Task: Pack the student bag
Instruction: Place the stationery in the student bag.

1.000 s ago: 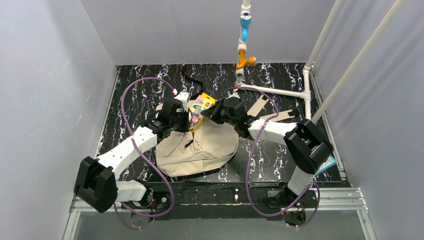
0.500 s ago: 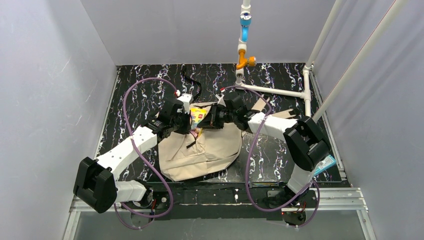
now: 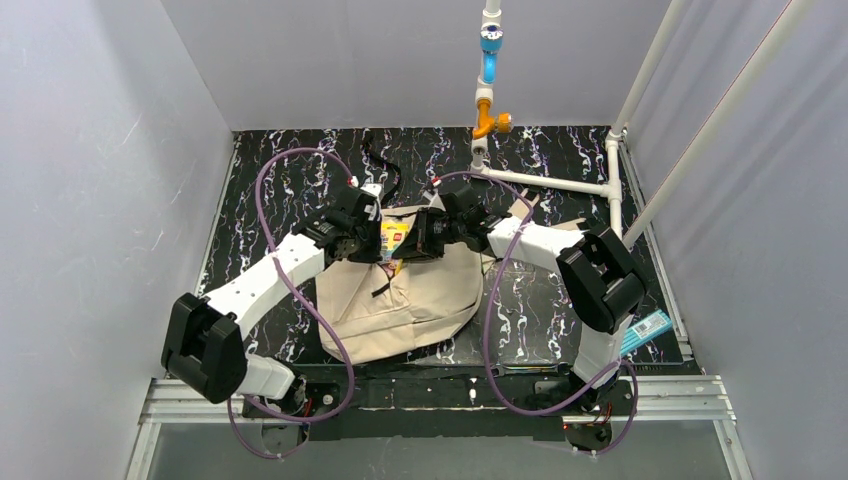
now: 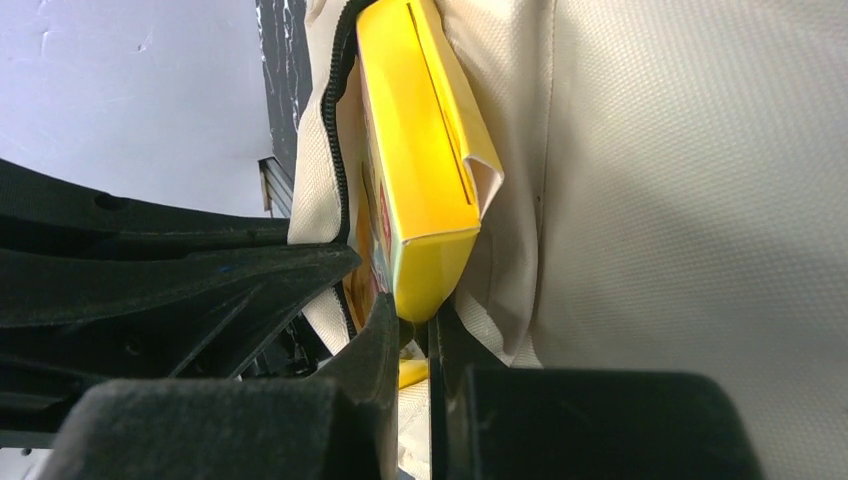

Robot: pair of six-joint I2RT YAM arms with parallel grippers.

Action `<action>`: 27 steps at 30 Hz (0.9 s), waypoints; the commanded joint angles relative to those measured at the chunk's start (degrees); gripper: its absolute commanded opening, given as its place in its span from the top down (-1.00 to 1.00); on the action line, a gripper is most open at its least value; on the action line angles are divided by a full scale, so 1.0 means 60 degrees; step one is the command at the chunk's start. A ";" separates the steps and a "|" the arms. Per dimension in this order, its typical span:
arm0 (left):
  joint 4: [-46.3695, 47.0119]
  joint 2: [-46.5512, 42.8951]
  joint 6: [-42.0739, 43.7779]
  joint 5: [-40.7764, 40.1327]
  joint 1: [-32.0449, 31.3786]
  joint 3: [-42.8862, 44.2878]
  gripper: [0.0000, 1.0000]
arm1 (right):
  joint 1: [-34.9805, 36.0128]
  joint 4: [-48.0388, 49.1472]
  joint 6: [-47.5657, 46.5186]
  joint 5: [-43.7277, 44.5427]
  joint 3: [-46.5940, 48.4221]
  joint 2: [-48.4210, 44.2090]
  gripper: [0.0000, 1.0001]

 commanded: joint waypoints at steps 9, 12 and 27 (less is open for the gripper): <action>0.0539 0.1402 -0.0223 -0.0977 0.0326 0.1551 0.28 | 0.0427 -0.0339 -0.0146 -0.0811 -0.0553 -0.0211 0.97; 0.0296 0.1801 -0.0021 -0.1026 0.0348 0.1924 0.27 | 0.0442 -0.0416 -0.0278 -0.0590 -0.0587 -0.0442 0.97; -0.1128 0.0893 0.0065 -0.1414 0.0370 0.1763 -0.16 | 0.0434 -0.1346 -0.1009 -0.0165 -0.0019 -0.0347 0.97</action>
